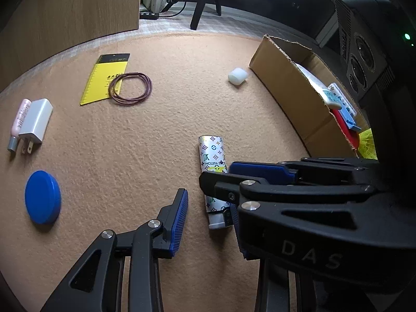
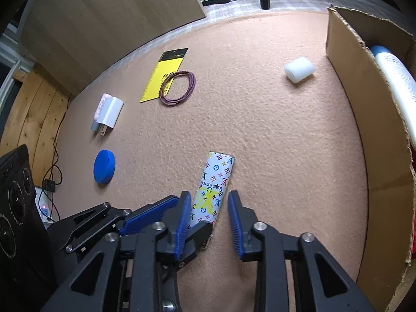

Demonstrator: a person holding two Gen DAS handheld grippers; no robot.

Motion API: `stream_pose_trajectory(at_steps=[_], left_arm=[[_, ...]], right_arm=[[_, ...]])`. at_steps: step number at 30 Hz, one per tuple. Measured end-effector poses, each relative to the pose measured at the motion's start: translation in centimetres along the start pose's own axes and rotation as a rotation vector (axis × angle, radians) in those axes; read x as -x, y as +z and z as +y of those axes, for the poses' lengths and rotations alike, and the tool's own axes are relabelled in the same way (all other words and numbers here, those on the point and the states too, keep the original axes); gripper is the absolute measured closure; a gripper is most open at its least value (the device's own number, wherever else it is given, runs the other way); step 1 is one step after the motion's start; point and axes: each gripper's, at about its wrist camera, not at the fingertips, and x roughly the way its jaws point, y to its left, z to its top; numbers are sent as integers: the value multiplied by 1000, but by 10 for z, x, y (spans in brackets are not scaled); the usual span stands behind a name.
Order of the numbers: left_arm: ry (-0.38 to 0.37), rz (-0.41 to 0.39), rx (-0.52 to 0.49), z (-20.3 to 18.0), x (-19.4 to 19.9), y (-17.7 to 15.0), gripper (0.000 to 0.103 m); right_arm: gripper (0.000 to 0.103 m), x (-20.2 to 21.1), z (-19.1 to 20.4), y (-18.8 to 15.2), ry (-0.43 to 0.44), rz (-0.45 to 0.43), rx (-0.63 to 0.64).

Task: Organize objects
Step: 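Close the right tool on the patterned lighter and lift it, then carry the lighter with the right tool and release it into the box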

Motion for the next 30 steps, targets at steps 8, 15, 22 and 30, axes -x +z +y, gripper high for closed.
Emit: stream_pose_trajectory(at_steps=[8,15,22,30], left_arm=[[-13,-1,-20,-3,-3,1,73],[-23,8,-27,-10,1,1,74],[-32,-21,-67,-38,17,13,74],[-63,-62,-148,-93,36,39,74]], right_arm=[[84,-1,4,-2,17,-2,15],[85,7,0,-6,31,-10,2],[85,39,-13,-6,47,-62,-18],[85,93,-42,-2,32,-144,-37]])
